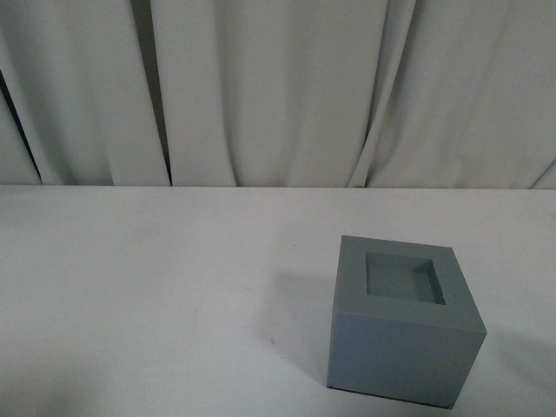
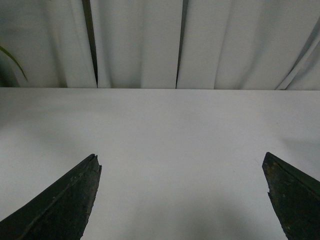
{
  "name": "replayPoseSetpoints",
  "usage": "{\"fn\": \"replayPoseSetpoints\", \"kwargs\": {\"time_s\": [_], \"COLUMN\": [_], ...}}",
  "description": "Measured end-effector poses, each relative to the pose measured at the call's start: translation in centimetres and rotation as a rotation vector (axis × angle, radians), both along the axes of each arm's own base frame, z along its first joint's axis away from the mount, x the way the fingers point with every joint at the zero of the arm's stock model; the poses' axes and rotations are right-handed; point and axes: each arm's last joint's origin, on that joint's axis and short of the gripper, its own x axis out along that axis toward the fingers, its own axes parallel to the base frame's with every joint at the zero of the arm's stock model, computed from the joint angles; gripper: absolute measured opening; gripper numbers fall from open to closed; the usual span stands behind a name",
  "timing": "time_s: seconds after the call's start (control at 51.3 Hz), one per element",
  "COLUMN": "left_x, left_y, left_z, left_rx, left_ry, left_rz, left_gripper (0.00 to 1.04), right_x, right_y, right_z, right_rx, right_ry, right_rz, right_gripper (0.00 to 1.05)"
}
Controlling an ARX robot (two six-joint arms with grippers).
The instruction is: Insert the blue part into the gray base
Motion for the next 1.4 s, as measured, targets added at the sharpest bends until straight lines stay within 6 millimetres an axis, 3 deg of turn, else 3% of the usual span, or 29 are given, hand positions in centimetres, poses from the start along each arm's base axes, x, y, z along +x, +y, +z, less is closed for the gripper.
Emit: {"fn": "replayPoseSetpoints", "kwargs": {"time_s": [0.975,1.111,1.17,1.287,1.404], "left_x": [0.0,0.0,0.0,0.0,0.0], "left_y": [0.0,0.0,0.0,0.0,0.0], "left_z": [0.0,0.0,0.0,0.0,0.0], "left_rx": [0.000,0.000,0.000,0.000,0.000], "left_ry": [0.000,0.000,0.000,0.000,0.000], "left_rz": [0.000,0.000,0.001,0.000,0.000], "left_gripper": [0.99,0.99,0.99,0.99,0.99], "right_x": [0.0,0.3,0.6,1.8,3.4], "right_y": [0.0,0.2,0.2,0.1,0.0], "right_z": [0.0,0.0,0.8,4.6,7.7], "right_rx": [0.000,-0.082,-0.088,-0.144,-0.217], "right_ry": [0.000,0.262,0.287,0.277,0.375], "right_rz": [0.000,0.363,0.389,0.415,0.491], "right_gripper": [0.97,0.97,0.97,0.97,0.97]}}
